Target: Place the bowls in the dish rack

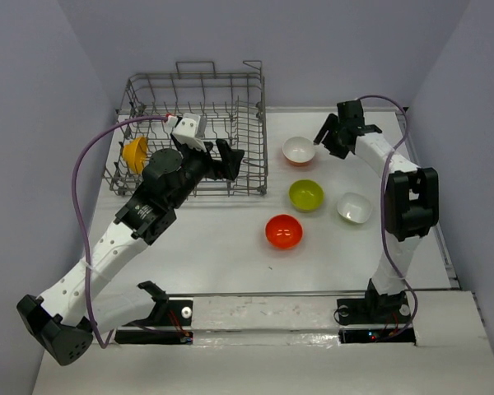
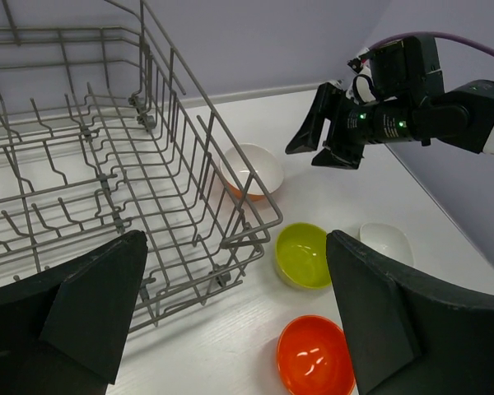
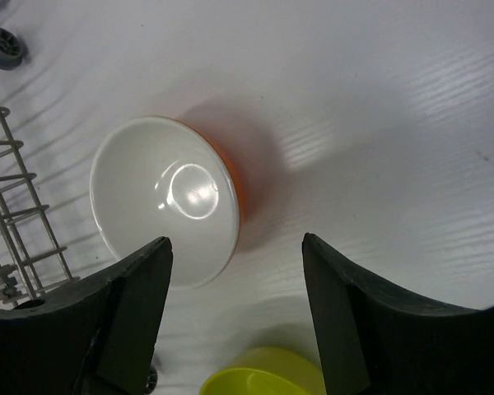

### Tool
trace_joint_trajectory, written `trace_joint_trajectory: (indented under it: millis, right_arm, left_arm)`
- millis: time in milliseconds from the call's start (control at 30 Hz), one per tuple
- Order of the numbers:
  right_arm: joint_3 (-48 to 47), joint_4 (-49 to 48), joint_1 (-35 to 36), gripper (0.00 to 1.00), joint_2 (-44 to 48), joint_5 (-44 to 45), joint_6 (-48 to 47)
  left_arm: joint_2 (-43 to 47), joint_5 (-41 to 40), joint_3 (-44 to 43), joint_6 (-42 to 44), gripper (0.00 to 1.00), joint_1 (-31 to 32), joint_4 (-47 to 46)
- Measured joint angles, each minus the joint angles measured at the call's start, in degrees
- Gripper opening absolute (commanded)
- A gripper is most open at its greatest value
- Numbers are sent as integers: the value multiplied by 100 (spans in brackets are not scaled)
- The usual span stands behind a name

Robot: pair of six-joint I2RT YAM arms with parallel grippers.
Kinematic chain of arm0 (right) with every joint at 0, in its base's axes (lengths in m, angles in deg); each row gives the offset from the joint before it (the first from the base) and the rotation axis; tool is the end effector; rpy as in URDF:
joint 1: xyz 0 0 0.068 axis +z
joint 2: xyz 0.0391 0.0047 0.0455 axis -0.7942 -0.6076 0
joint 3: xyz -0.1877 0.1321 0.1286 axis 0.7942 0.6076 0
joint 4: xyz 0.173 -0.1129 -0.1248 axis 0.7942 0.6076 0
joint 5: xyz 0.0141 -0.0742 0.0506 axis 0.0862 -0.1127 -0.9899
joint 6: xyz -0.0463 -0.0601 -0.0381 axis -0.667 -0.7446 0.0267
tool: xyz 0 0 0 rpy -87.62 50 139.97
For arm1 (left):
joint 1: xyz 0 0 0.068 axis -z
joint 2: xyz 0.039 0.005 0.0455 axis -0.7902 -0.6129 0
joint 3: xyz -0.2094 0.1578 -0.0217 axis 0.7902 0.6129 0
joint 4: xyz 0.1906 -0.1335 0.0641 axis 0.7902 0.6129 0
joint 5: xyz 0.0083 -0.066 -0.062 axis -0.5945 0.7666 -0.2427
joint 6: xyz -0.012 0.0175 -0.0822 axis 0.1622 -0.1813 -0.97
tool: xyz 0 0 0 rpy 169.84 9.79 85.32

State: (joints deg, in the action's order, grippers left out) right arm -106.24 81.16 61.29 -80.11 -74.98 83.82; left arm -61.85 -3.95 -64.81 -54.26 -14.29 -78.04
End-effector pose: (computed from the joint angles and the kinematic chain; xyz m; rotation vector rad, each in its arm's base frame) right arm 0.4362 0.0613 0.2167 0.5975 2.3290 0.2788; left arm 0.1996 -0.1473 0.4149 0.2634 1.4939 -0.6463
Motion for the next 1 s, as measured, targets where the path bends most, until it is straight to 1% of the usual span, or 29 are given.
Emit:
trace_joint_trajectory:
  millis: [200,400,600,700,767,933,1000]
  right_arm:
    - [-516,-33,50,67,-396,-122,0]
    - [-678,-28,195,61,-721,-173,2]
    - [-662,-13,293,57,-909,-168,22]
    - [-656,-22,306,53,-909,-142,26]
    - [-610,-28,304,49,-909,-118,42]
    - [-490,-20,302,47,-909,-63,48]
    - [-474,-24,302,42,-909,-39,46]
  left_arm:
    - [-72,-11,0,0,99,0,2]
    - [-118,-11,0,0,99,0,20]
    - [-140,-13,0,0,99,0,42]
    - [-192,-13,0,-2,99,0,52]
    - [-260,-11,0,-2,98,0,79]
    - [-422,-13,0,-4,97,0,205]
    - [-428,-13,0,-4,96,0,223]
